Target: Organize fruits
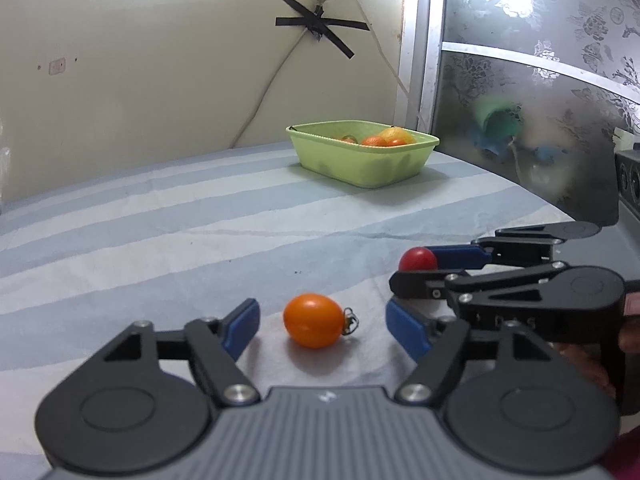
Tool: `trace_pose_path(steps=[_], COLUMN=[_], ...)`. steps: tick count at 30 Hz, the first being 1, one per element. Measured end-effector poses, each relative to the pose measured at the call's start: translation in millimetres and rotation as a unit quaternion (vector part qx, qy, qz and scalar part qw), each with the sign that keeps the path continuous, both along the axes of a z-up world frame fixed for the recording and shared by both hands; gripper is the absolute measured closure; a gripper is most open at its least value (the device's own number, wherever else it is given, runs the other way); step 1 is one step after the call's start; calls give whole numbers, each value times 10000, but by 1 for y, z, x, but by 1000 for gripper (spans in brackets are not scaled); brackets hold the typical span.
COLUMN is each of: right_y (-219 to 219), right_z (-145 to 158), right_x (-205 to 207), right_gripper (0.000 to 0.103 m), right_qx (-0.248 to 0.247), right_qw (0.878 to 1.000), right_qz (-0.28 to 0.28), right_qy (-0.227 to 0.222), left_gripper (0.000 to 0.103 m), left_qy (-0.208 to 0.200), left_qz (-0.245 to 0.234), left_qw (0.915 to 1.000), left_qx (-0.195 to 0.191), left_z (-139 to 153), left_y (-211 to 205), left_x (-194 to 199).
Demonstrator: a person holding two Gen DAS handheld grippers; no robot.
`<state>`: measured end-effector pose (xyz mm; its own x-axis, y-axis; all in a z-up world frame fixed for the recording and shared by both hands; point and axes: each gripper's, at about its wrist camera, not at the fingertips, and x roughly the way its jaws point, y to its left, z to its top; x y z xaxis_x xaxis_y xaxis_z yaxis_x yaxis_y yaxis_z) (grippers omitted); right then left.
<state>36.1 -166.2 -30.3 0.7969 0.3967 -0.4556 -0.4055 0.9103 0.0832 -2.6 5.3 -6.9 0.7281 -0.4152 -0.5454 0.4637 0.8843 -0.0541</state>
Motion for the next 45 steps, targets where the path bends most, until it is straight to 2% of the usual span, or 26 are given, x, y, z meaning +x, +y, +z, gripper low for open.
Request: trace_pose_path(steps=[18,21,23,27,28,30,32,34,36,39,43,45], right_y=[2,2,1,-1,0,2,3,-3,-14,-28,-51,-58], right_z=[0,0,1,1,1,-1,0,3,11,27,46,50], right_x=[-4,-3,-3,-1,0,1,0,4,11,26,58,78], right_gripper=[65,65,65,65,65,73,73,73,73,72,72,72], right_qx=[-106,-125,-121,-146,-165,-283,-336,-166,62,141,172,133], right_qw=[9999,9998,9999,9998,9998,9995,9993,9997,9997,9983,9936,9921], right_qz=[60,90,94,75,81,106,153,161,120,-158,-527,-687], right_qy=[-82,-93,-74,-57,-27,-51,-96,-107,-199,-534,-981,-1043], left_gripper=[29,34,47,64,64,64,64,64,64,64,63,63], left_qy=[66,151,233,278,290,377,408,351,227,-80,-187,-127], left_qz=[-147,-148,-137,-123,-120,-166,-255,-389,-538,-735,-694,-606], left_qw=[9999,9998,9996,9995,9995,9989,9982,9977,9971,9958,9945,9941], left_qx=[-50,-3,12,-10,-17,-214,-349,-425,-498,-549,-762,-892], left_z=[3,3,1,-2,-2,2,10,21,36,58,71,71], left_y=[3,3,4,6,5,6,3,-3,-13,-36,-66,-79], left_x=[3,5,7,10,11,16,27,40,58,91,138,162])
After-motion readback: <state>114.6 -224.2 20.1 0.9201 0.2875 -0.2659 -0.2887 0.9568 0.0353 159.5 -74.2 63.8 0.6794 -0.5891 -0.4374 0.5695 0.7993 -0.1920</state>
